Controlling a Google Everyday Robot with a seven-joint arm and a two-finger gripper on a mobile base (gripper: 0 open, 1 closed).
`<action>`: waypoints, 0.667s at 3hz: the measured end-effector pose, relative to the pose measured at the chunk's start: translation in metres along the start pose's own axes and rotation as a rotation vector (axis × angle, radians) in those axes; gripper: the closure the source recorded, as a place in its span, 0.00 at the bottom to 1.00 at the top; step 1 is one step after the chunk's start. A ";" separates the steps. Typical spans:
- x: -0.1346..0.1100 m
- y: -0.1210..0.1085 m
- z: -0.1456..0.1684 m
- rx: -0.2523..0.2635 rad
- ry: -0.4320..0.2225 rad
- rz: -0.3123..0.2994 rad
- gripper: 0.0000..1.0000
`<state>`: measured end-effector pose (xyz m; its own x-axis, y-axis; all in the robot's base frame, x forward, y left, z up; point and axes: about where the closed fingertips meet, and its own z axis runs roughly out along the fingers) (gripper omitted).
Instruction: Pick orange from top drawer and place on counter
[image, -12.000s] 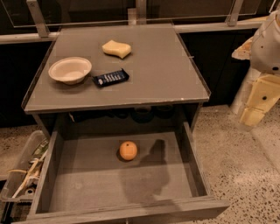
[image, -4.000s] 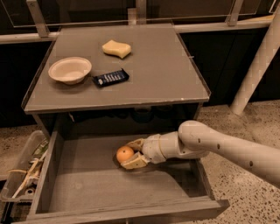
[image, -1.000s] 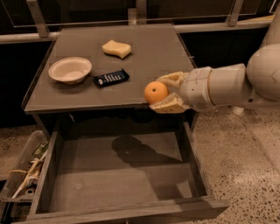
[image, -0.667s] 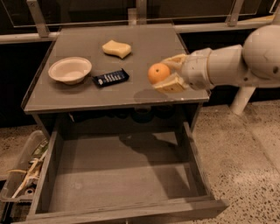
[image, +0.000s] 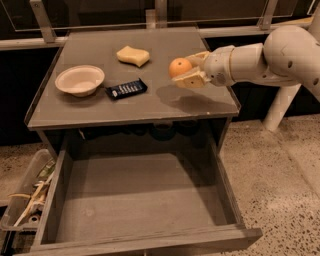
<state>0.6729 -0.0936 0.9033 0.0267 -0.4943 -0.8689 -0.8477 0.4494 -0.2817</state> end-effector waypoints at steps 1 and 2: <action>0.011 -0.014 0.020 -0.014 -0.017 0.059 1.00; 0.026 -0.023 0.028 -0.010 -0.007 0.106 1.00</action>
Offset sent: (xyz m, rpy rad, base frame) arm 0.0500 -0.0154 -0.0417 0.0815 0.1225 -0.0745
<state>0.7080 -0.0958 0.8760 -0.0598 -0.4389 -0.8966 -0.8511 0.4917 -0.1839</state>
